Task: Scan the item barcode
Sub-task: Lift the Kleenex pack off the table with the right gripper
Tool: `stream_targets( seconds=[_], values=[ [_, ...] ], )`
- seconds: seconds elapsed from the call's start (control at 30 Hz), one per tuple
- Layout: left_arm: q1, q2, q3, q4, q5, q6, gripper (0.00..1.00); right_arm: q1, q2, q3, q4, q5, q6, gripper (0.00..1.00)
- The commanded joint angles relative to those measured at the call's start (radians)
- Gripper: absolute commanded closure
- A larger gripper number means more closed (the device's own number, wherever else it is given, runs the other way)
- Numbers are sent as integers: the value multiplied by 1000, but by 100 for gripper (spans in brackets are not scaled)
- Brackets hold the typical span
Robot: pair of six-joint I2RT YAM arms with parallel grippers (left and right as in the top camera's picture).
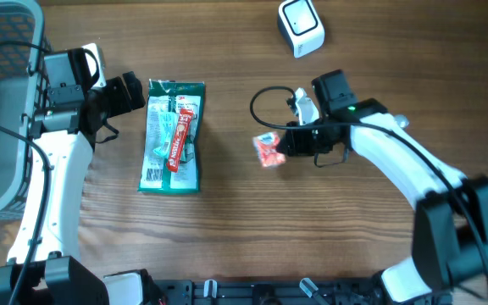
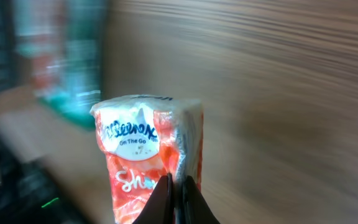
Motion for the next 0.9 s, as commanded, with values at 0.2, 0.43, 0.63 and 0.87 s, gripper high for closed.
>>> stream_targets(
  seconds=[0.2,0.43,0.63,0.87],
  values=[
    [4,-14,14,0,8,15,0,-2,-56,3,67,-934,-225,96],
    [4,-14,14,0,8,15,0,-1,-56,-1,51,-950,-246,96],
    [4,-14,14,0,8,15,0,-2,-58,-1,17,-951,-247,96],
    [4,-14,14,0,8,15,0,-2,-58,-1,18,-948,-250,96]
  ],
)
